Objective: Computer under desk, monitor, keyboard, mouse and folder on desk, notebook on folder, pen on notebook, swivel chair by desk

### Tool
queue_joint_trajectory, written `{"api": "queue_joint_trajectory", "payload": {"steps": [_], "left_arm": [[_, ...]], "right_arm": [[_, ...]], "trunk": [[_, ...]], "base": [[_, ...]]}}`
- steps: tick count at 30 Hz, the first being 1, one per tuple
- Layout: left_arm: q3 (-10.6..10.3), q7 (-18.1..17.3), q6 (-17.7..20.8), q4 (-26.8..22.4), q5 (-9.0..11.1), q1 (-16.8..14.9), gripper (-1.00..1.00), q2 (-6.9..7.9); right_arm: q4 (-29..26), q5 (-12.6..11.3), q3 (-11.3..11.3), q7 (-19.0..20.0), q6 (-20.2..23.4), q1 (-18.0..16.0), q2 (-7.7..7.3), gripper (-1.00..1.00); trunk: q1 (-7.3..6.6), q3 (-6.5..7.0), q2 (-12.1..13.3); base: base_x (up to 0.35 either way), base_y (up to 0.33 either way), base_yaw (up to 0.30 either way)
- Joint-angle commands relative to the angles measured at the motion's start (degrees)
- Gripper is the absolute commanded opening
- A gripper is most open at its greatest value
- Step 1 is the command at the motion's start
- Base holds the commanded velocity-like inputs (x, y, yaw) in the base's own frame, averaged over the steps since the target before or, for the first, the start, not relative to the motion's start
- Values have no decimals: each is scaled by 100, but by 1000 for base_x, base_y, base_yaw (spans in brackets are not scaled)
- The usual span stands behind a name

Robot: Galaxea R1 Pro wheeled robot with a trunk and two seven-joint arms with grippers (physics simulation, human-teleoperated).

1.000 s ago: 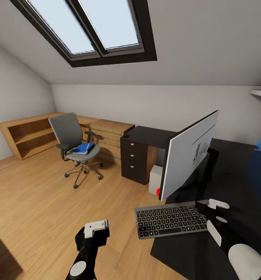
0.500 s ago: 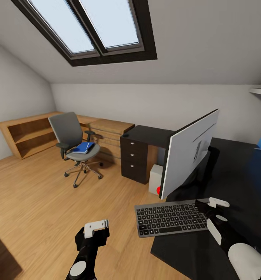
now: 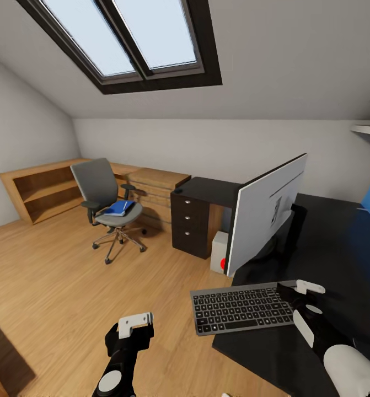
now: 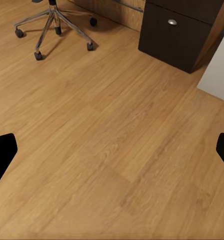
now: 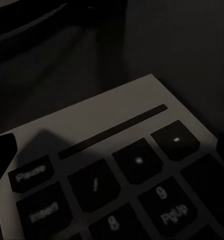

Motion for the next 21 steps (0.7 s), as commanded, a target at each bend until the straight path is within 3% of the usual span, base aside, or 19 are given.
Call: {"api": "queue_joint_trajectory", "payload": {"steps": [1,21], "left_arm": [[-6,41,17,-10,40,-3,100,1],[-15,41,17,-11,49,-3,100,1]], "right_arm": [[169,-90,18,-13,-19,0,-1,100],[161,-90,18,-14,-19,0,0,100]], "trunk": [[0,-6,-3],[0,-6,-3]], "base": [[-37,0,0],[-138,0,0]]}}
